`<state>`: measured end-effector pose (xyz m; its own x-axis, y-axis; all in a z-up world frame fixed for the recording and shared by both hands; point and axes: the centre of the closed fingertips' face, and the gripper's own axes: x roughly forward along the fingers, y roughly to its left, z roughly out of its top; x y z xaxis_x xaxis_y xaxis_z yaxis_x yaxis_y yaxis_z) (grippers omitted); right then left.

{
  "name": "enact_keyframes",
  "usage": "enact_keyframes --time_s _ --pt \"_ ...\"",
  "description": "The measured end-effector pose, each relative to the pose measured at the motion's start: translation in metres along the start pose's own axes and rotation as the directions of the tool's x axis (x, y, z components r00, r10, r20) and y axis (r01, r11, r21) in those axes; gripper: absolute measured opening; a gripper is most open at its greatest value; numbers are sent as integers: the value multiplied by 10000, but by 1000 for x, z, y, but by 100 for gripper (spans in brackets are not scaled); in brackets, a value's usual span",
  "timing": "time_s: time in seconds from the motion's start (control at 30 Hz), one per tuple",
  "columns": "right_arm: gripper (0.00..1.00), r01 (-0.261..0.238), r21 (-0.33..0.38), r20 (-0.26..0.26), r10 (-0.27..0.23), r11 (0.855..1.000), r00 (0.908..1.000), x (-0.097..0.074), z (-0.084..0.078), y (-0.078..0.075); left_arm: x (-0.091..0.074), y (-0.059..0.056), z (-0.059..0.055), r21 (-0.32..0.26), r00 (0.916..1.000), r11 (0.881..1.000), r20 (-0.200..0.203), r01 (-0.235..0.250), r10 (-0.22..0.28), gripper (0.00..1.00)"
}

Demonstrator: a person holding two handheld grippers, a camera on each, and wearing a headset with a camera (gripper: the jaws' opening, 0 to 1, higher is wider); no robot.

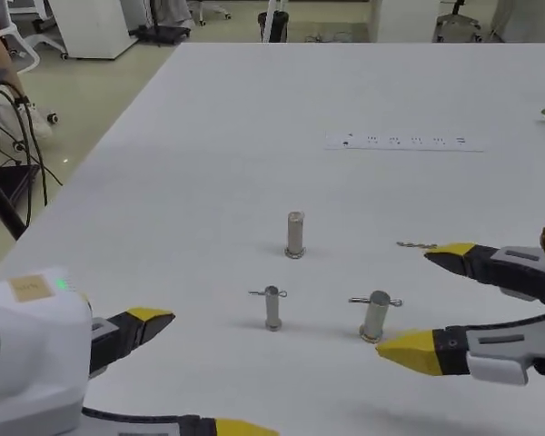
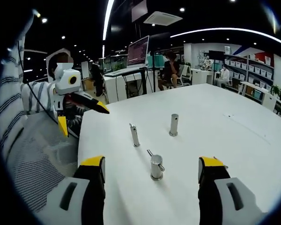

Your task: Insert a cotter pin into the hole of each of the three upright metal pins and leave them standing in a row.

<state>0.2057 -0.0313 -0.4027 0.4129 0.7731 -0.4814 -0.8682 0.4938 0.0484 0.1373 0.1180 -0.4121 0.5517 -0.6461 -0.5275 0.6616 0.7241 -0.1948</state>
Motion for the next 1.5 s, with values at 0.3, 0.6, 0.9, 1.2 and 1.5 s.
enact_keyframes --time_s 0.3,0.6,0.9,1.2,1.5 --pt "88 454 833 201 -472 9955 9987 -18 1 -2 -1 7 6 17 9999 9999 21 -149 149 94" --pt "91 1025 1714 231 -1080 9799 9939 -35 -8 -12 3 14 20 26 9993 9996 232 -288 287 94" --pt "92 1662 1937 32 -1700 9669 9854 -48 -14 -21 15 25 35 18 9981 9995 540 -311 310 94" --pt "91 2177 2402 24 -2249 9460 9744 -65 -16 -26 31 38 57 331 9966 9989 773 -325 299 92" --pt "89 2779 2512 -83 -2851 9272 9585 -82 -22 -27 55 61 84 561 9926 9974 1153 -456 389 85"
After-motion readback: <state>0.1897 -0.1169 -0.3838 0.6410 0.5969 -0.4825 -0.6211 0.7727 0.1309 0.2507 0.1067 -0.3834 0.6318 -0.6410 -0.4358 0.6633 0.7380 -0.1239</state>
